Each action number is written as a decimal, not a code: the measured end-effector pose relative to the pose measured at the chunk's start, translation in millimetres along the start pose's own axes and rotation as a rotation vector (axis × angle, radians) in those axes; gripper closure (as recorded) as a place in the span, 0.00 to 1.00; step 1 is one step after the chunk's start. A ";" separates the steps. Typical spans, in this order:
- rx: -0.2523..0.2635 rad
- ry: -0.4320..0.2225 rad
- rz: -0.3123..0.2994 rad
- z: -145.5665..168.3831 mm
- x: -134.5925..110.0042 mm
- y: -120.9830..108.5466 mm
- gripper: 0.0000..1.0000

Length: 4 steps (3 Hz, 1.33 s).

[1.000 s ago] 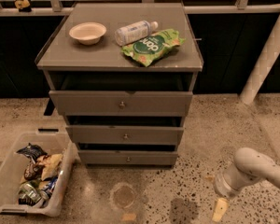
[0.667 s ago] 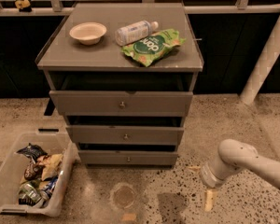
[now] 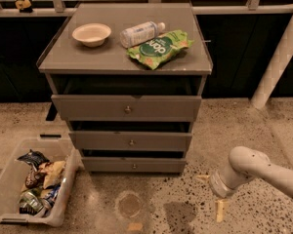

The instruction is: Open bottom drawer

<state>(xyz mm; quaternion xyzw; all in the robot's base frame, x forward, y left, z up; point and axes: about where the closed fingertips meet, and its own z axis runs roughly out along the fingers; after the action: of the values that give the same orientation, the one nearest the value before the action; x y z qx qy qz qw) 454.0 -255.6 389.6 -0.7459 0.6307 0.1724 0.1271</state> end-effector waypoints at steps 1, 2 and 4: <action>-0.039 0.000 -0.030 6.5 -2.6 2.8 0.00; -0.108 0.048 -0.023 60.2 3.5 27.6 0.00; -0.125 0.256 -0.090 137.2 19.4 28.3 0.00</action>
Offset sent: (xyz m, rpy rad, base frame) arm -0.0480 0.0372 -0.1472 -0.1941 0.0488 -0.0685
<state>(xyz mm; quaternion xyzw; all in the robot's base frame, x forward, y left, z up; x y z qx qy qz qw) 415.6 -222.0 257.7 -0.7958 0.5957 0.1088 0.0063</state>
